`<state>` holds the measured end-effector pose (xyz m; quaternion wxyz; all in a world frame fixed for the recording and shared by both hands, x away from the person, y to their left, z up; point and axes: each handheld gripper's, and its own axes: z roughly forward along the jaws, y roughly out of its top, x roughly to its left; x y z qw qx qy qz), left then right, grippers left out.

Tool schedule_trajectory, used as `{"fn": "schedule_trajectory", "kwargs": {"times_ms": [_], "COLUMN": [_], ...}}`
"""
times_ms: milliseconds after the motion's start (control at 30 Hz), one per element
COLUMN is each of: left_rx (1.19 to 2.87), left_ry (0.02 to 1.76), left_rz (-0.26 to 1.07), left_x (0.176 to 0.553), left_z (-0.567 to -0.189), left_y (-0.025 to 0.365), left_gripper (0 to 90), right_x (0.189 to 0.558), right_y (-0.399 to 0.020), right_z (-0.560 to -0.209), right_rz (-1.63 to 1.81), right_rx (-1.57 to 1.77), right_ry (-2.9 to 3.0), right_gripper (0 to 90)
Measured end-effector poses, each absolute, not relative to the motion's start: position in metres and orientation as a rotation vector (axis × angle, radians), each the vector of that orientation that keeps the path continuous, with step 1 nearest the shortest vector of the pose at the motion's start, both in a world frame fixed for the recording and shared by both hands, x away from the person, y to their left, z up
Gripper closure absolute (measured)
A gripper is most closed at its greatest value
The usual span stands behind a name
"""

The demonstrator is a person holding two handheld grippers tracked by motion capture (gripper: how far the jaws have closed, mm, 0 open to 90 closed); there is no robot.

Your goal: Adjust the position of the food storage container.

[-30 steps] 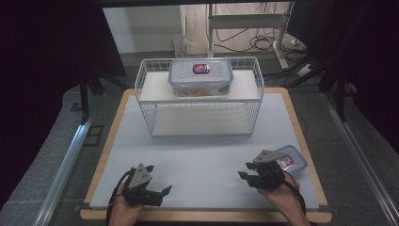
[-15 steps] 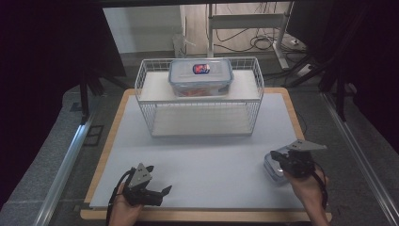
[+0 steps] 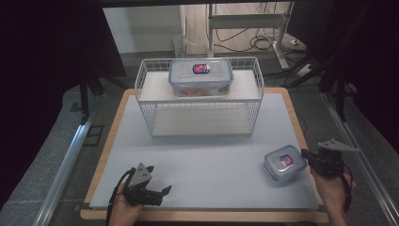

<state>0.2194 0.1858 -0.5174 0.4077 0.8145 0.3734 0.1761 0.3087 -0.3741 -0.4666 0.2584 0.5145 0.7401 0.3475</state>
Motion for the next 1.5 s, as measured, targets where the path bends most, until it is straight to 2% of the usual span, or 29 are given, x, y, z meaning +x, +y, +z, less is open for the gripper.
{"fn": "schedule_trajectory", "kwargs": {"times_ms": [267, 567, 1500], "left_rx": [2.057, 2.071, 2.073], "left_ry": [0.942, 0.935, 0.938], "left_rz": [0.441, 0.438, 0.404], "left_x": [0.22, 0.22, 0.222], "left_z": [-0.518, -0.518, -0.52], "left_y": [0.186, 0.184, 0.184], "left_gripper": [5.8, 5.8, 6.4], "right_x": [0.31, 0.308, 0.291], "right_y": [-0.387, -0.374, -0.248], "right_z": [-0.478, -0.481, -0.485], "right_rz": [0.849, 0.858, 1.002], "right_rx": [1.479, 1.506, 1.179], "right_ry": [2.022, 2.076, 2.478], "right_gripper": [90.0, 90.0, 90.0]}}
